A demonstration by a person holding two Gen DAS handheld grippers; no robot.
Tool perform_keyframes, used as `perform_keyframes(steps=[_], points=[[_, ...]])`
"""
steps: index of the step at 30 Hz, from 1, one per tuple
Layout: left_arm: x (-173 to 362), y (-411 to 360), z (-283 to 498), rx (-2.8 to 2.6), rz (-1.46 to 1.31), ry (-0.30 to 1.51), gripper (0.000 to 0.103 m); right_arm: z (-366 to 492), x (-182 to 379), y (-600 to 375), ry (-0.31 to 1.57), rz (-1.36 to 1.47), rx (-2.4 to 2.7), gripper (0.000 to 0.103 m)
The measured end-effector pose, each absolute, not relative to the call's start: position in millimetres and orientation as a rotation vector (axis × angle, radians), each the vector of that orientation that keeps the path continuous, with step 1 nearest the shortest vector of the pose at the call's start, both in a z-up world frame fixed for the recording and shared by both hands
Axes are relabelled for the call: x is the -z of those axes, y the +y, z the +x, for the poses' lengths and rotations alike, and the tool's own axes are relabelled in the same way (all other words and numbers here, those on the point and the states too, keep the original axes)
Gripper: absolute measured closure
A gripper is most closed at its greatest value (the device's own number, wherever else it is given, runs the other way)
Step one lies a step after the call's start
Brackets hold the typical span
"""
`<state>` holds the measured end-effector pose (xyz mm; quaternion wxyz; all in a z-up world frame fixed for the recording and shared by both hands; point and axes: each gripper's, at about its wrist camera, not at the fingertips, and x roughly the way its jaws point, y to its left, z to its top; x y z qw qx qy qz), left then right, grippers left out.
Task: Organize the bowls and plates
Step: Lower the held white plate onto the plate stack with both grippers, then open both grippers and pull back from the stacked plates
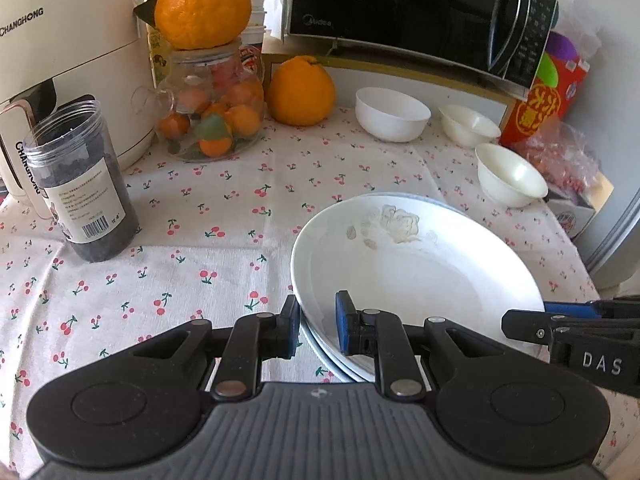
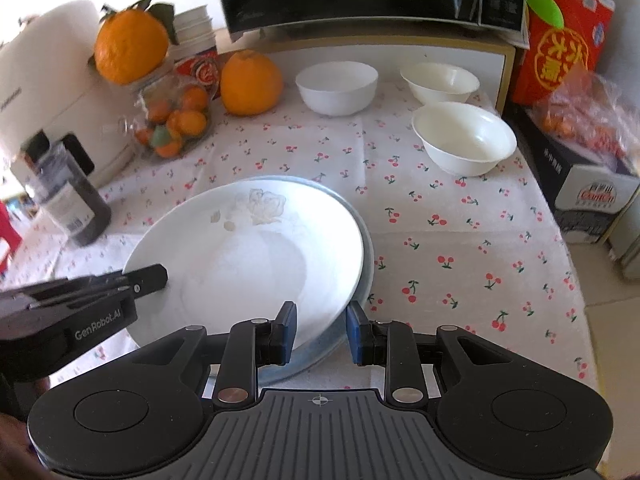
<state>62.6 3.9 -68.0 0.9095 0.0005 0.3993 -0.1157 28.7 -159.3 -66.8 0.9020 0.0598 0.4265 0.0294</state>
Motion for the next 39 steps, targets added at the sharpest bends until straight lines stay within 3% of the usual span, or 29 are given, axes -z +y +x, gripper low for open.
perform_keyframes(steps=[15, 19, 22, 23, 30, 34, 39], points=[[67.0, -5.1, 64.1, 0.246, 0.095, 0.849, 0.086, 31.3, 68.9, -155.0, 0.92, 0.074, -0.063, 0.074], [67.0, -5.7, 65.4, 0.261, 0.089, 0.859, 0.079, 33.4, 68.1, -156.6, 0.93, 0.086, -0.068, 0.074], [66.6, -6.9, 65.1, 0.263, 0.084, 0.864, 0.076, 33.8, 67.1, -158.7, 0.934, 0.117, -0.085, 0.061], [66.4, -7.2, 65.4, 0.263, 0.086, 0.867, 0.075, 33.7, 66.6, -158.8, 0.934, 0.122, -0.085, 0.052], [64.9, -6.2, 69.3, 0.266, 0.06, 0.889, 0.051, 33.4, 61.6, -159.0, 0.919, 0.12, -0.094, 0.034], [61.0, -5.0, 71.0, 0.26, 0.049, 0.881, 0.033, 34.3, 58.3, -162.9, 0.912, 0.124, -0.091, 0.03], [51.7, -2.9, 76.2, 0.253, 0.027, 0.86, 0.019, 38.2, 52.8, -172.9, 0.895, 0.151, -0.075, 0.021]])
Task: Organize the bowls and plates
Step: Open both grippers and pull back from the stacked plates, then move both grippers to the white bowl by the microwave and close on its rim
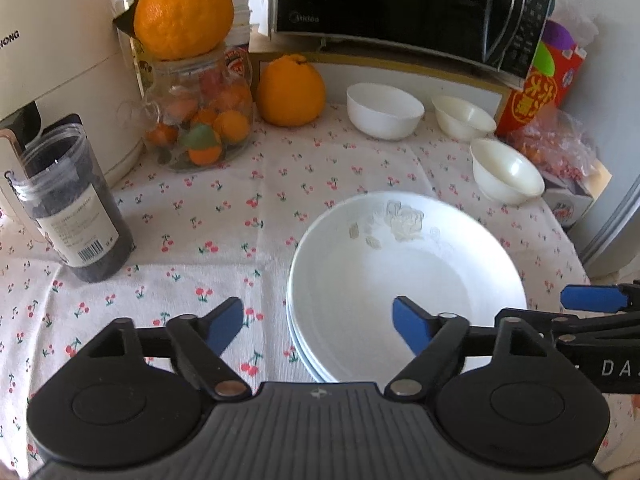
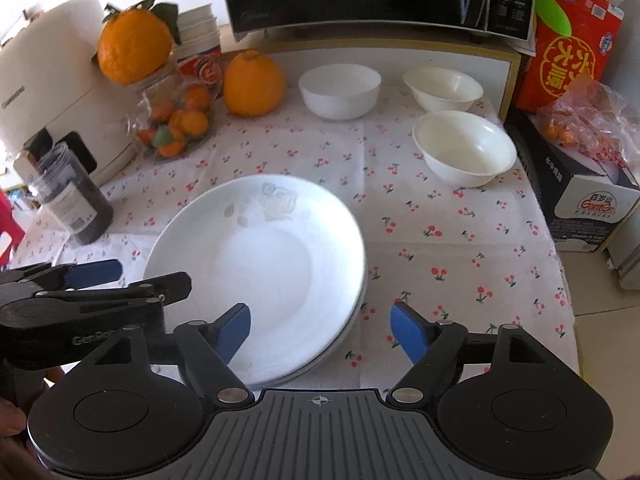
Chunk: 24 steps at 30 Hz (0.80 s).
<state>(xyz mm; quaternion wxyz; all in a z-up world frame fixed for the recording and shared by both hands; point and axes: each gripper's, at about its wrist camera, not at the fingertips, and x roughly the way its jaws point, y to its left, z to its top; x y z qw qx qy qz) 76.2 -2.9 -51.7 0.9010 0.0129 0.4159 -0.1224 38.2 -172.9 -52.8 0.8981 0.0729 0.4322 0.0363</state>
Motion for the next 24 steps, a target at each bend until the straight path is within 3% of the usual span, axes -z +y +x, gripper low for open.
perform_keyframes(steps=[3, 11, 24], points=[[46.1, -2.2, 79.6, 0.24, 0.014, 0.842, 0.01, 41.7, 49.5, -180.7, 0.882, 0.175, -0.055, 0.017], [36.3, -6.8, 91.8, 0.223, -0.021, 0.83, 0.001, 50.5, 38.7, -198.9, 0.85, 0.249, -0.019, 0.013], [23.5, -14.8, 126.7, 0.179, -0.07, 0.837, 0.0, 78.9, 20.8, -215.6, 0.814, 0.343, 0.02, 0.007]])
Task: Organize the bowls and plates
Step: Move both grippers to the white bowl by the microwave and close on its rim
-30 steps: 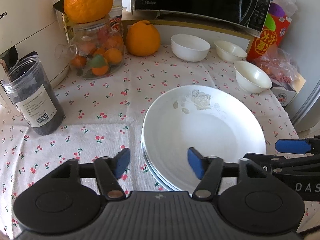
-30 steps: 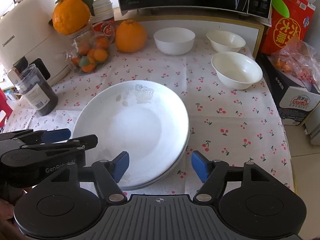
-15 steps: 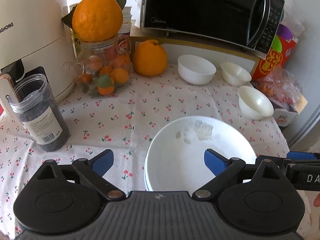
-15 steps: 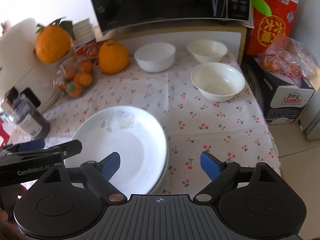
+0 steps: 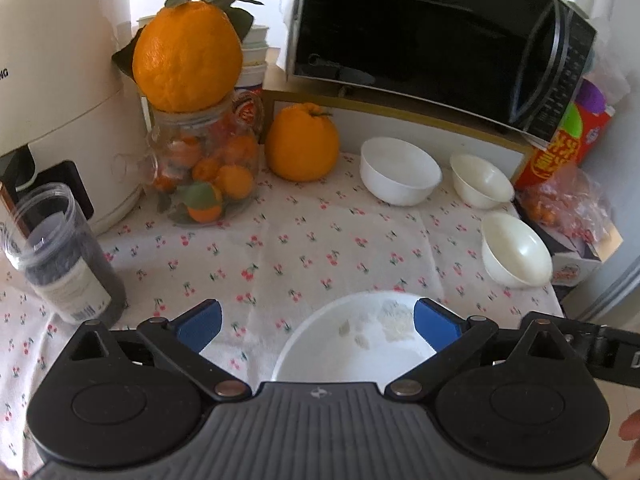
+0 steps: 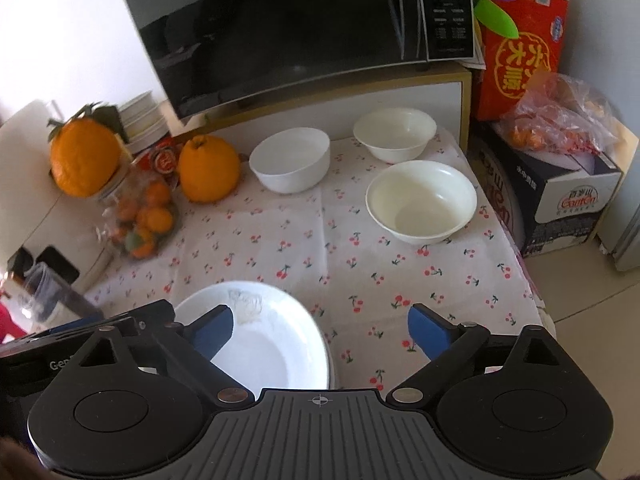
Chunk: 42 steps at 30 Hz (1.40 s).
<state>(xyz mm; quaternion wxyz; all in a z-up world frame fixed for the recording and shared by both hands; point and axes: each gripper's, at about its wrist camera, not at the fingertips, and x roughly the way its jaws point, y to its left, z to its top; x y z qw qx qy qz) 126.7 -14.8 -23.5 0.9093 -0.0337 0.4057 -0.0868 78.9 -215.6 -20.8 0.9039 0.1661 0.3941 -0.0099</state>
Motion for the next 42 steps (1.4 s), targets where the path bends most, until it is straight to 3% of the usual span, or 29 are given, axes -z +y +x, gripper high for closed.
perform_keyframes(steps=[16, 27, 32, 38, 42], points=[[9.4, -16.4, 212.9, 0.149, -0.15, 0.763, 0.0, 174.8, 13.5, -234.1, 0.758, 0.437, 0.014, 0.007], [35.4, -38.5, 264.3, 0.26, -0.181, 0.769, 0.001, 231.9, 37.1, -257.0, 0.706, 0.579, -0.001, 0.007], [50.7, -49.1, 283.6, 0.323, -0.248, 0.796, 0.012, 254.4, 50.1, -258.8, 0.693, 0.607, -0.003, 0.007], [62.5, -65.6, 294.4, 0.351, -0.229, 0.79, 0.034, 270.6, 64.2, -257.8, 0.67, 0.636, -0.011, 0.01], [69.4, -72.7, 300.2, 0.347, -0.216, 0.804, 0.047, 275.9, 70.1, -256.0, 0.673, 0.648, -0.007, 0.027]])
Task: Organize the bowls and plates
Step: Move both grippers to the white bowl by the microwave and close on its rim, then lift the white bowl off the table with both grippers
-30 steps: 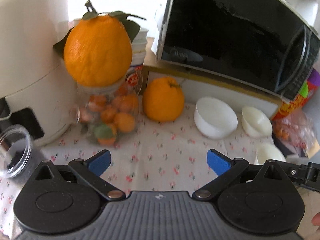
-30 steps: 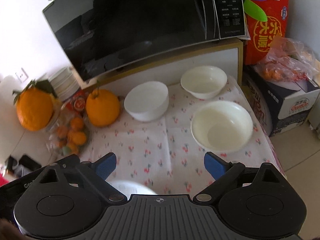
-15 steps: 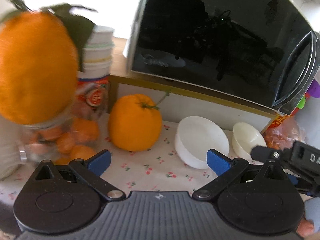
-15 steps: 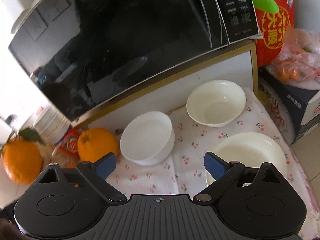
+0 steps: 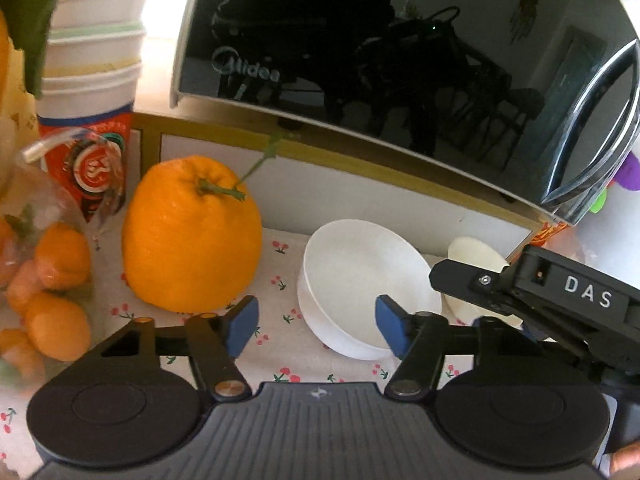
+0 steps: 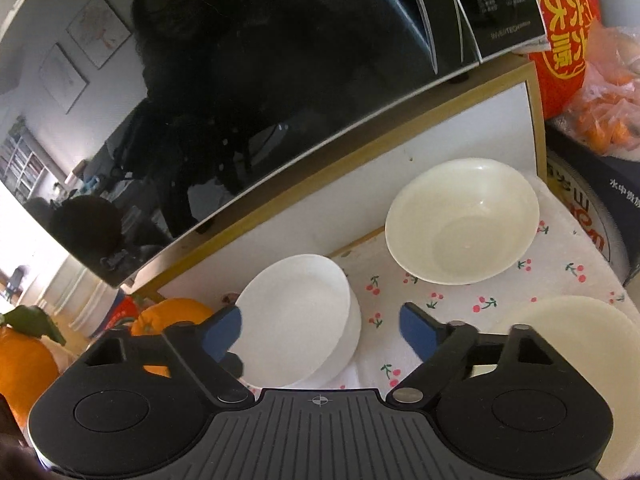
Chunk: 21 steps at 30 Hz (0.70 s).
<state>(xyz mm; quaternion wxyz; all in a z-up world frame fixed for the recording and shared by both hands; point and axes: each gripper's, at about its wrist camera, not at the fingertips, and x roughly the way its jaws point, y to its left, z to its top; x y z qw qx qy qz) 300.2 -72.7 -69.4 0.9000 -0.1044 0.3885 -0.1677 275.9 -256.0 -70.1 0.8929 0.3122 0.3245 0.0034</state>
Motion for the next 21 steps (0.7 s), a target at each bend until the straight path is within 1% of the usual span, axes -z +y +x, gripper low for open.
perform_keyframes(steps=[3, 4, 6, 7, 9, 14, 16, 19, 20, 21], points=[[73.9, -76.5, 303.6, 0.342, -0.209, 0.811, 0.055, 279.7, 73.6, -253.8, 0.681, 0.64, -0.008, 0.039], [74.7, -77.2, 304.0, 0.342, -0.209, 0.812, 0.058, 280.5, 75.0, -254.6, 0.683, 0.638, -0.006, 0.042], [75.4, -78.6, 305.8, 0.341, -0.209, 0.813, 0.062, 280.9, 77.4, -254.7, 0.689, 0.638, -0.002, 0.051], [75.4, -78.7, 306.2, 0.34, -0.209, 0.813, 0.064, 281.9, 78.7, -255.5, 0.692, 0.639, 0.001, 0.052], [75.0, -78.4, 305.4, 0.337, -0.21, 0.813, 0.068, 282.4, 80.8, -255.4, 0.699, 0.638, 0.006, 0.059], [76.6, -78.4, 307.2, 0.343, -0.21, 0.82, 0.074, 285.5, 85.7, -253.3, 0.714, 0.634, 0.008, 0.068], [79.2, -81.4, 309.8, 0.348, -0.208, 0.826, 0.079, 287.5, 88.8, -251.4, 0.718, 0.631, 0.007, 0.073], [79.4, -82.5, 309.9, 0.351, -0.196, 0.824, 0.082, 287.8, 92.2, -249.8, 0.723, 0.629, 0.009, 0.079], [79.2, -83.6, 310.1, 0.35, -0.189, 0.821, 0.082, 287.8, 93.0, -248.8, 0.725, 0.628, 0.007, 0.083], [78.8, -84.0, 310.1, 0.348, -0.183, 0.818, 0.083, 287.6, 93.5, -248.2, 0.725, 0.626, 0.004, 0.084]])
